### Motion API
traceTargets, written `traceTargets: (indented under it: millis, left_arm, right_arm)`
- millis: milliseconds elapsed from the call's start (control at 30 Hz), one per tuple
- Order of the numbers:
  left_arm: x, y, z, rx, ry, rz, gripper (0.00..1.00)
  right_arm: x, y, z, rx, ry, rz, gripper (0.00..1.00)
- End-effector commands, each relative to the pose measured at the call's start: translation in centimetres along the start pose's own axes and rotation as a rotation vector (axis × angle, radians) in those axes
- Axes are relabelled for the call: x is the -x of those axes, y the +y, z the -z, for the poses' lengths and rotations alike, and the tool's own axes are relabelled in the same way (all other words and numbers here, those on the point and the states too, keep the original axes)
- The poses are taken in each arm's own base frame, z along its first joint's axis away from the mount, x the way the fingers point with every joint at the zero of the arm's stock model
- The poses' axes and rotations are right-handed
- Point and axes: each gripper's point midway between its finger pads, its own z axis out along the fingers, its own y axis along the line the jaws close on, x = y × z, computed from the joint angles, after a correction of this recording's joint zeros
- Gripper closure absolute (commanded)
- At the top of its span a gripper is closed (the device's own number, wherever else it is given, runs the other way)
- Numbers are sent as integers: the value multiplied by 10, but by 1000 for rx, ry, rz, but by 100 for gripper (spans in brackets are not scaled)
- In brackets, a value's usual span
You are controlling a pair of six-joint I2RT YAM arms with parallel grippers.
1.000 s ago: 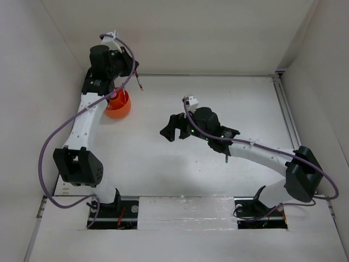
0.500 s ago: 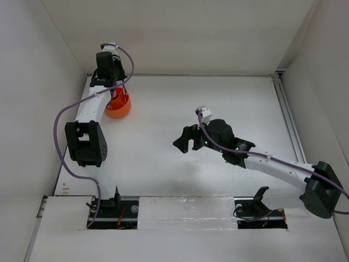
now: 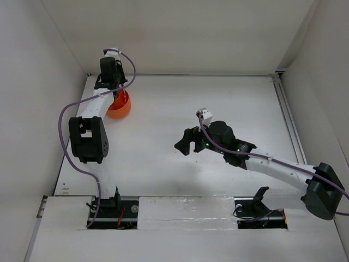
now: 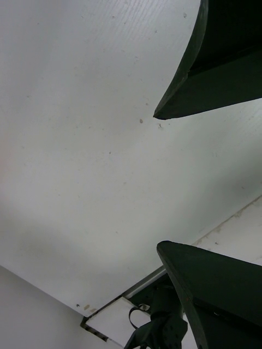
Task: Sort the stationery into containers
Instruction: Place the stationery into the container
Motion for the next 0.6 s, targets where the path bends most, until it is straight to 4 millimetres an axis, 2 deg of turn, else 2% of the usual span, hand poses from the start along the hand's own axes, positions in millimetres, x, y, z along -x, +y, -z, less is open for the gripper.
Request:
traceTargets:
  millis: [0, 33, 100, 200, 233, 333, 400, 500, 567]
  left_arm:
    - [9, 4, -2, 10, -46, -23, 100]
    - [12, 6, -2, 22, -59, -34, 100]
    - [2, 9, -3, 33, -44, -35, 100]
    - [-1, 11, -4, 44, -43, -35, 100]
    - [-10, 12, -7, 46, -25, -37, 100]
    - [-10, 16, -7, 66, -27, -36, 100]
    - [-15, 18, -7, 77, -17, -37, 85]
    - [-12, 18, -7, 76, -29, -36, 90]
    - [-12, 16, -7, 67, -28, -36, 59]
  right_arm:
    - [3, 4, 3, 21, -15, 19, 1]
    - [2, 6, 3, 29, -11, 19, 1]
    - [2, 6, 3, 29, -11, 19, 1]
    - [2, 6, 3, 29, -11, 19, 1]
    - [2, 6, 3, 29, -11, 19, 1]
    - [2, 6, 3, 29, -11, 19, 1]
    - [3, 4, 3, 21, -15, 19, 1]
    - [5, 6, 5, 25, -23, 20, 1]
    - [5, 6, 5, 25, -23, 20, 1]
